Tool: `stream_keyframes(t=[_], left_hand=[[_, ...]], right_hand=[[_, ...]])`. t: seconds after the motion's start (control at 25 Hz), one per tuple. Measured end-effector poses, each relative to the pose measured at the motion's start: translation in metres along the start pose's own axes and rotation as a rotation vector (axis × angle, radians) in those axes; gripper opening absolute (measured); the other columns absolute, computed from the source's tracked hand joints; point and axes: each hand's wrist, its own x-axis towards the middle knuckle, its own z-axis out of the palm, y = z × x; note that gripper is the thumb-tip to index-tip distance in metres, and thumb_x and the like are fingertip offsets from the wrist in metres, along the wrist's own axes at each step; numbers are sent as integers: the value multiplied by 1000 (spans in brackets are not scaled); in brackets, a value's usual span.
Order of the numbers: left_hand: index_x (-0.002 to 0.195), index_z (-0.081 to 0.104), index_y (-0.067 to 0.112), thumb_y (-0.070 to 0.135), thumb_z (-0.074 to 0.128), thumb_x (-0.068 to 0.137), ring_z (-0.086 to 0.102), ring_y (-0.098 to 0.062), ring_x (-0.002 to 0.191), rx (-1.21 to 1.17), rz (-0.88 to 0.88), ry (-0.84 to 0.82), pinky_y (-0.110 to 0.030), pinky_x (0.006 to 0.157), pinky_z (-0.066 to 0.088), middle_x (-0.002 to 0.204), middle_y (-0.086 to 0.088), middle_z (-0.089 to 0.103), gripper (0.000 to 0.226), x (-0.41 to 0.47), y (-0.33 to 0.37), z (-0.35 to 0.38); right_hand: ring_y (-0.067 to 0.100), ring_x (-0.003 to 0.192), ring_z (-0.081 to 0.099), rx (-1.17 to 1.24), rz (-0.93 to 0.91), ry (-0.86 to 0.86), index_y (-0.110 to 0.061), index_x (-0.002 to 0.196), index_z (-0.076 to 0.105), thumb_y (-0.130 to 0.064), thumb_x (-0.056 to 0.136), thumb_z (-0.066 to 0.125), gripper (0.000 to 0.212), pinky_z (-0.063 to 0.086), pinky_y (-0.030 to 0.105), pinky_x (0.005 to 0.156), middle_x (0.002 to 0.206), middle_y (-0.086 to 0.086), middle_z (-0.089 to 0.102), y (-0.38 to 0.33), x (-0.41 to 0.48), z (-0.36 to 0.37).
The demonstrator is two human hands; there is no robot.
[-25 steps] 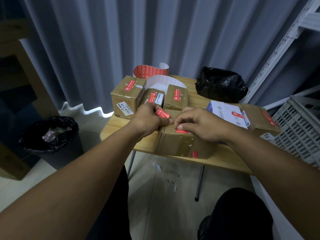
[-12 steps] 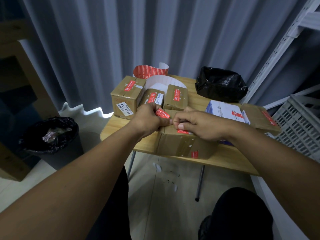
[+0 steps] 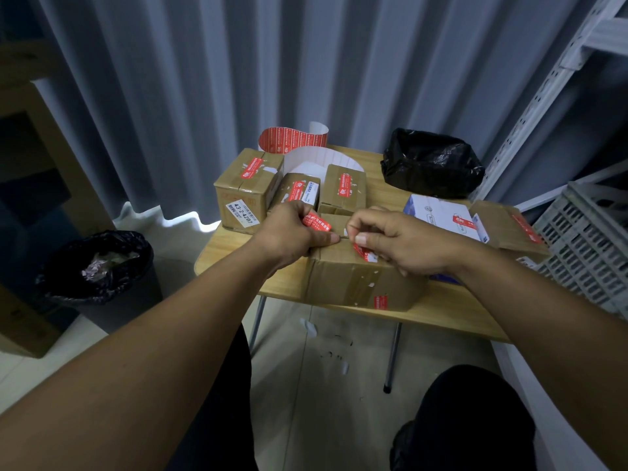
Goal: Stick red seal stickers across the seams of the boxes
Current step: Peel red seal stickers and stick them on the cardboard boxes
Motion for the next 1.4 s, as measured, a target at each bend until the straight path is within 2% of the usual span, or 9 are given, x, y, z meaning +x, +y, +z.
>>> stream_keyframes(t=[0.12, 0.24, 0.36, 0.44, 0.6, 0.72, 0.84, 1.04, 1.4], left_hand=[[114, 62, 6, 12, 85, 78, 69, -18, 95, 11, -9, -5, -25, 70, 61, 106, -9, 71, 44, 0, 1, -1], [113, 62, 7, 11, 85, 78, 69, -18, 93, 16, -6, -3, -23, 67, 60, 105, -8, 70, 42, -1, 1, -1], [111, 63, 7, 11, 85, 77, 69, -17, 93, -2, -8, 0, -20, 60, 57, 104, -8, 70, 41, 0, 1, -1], [109, 63, 9, 12, 86, 77, 69, -18, 94, 2, -11, -2, -22, 62, 56, 104, -7, 71, 40, 0, 1, -1], [110, 63, 9, 12, 85, 77, 70, -19, 96, -1, -17, -10, -23, 64, 56, 105, -8, 71, 40, 0, 1, -1], [110, 63, 6, 8, 85, 77, 69, -16, 90, -8, -18, -6, -18, 57, 55, 101, -7, 71, 39, -1, 2, 0], [104, 64, 5, 5, 85, 77, 69, -16, 83, -21, -15, 1, -17, 54, 53, 95, -7, 70, 35, -1, 2, 1], [108, 62, 6, 9, 85, 76, 69, -18, 91, -2, -20, 0, -18, 56, 55, 103, -9, 70, 40, -1, 3, 0], [109, 63, 5, 12, 87, 74, 69, -22, 98, 19, -30, 10, -29, 70, 58, 107, -10, 70, 43, 0, 3, -1]], right_hand=[[4, 62, 51, 43, 1, 2, -18, 105, 59, -18, 106, 47, 12, 47, 24, 46, 87, -15, 57, -1, -3, -1], [3, 49, 46, 99, -3, -7, -13, 104, 58, -14, 106, 46, 12, 40, 22, 44, 63, -20, 54, 1, -5, -1], [7, 48, 42, 161, -3, 24, -19, 98, 58, -13, 105, 47, 15, 39, 22, 45, 65, -13, 50, 5, -8, -1], [9, 48, 42, 175, -8, 38, -22, 96, 58, -12, 105, 47, 18, 39, 21, 45, 70, -8, 48, 7, -10, -1], [7, 46, 39, 203, -4, 48, -18, 98, 56, -10, 106, 45, 16, 38, 20, 45, 71, 0, 46, 8, -9, -1], [8, 46, 37, 250, 1, 35, -14, 101, 55, -11, 107, 44, 13, 35, 22, 46, 68, 6, 43, 12, -8, -2], [9, 47, 37, 265, 3, 24, -14, 102, 55, -13, 107, 44, 12, 35, 24, 48, 68, 6, 42, 15, -8, -3], [10, 48, 39, 299, -11, 73, -18, 98, 56, -12, 106, 45, 15, 37, 25, 50, 67, 3, 45, 19, -10, -2], [13, 49, 38, 390, -11, 110, -16, 98, 56, -11, 106, 45, 15, 37, 25, 49, 65, -1, 46, 27, -10, 0]])
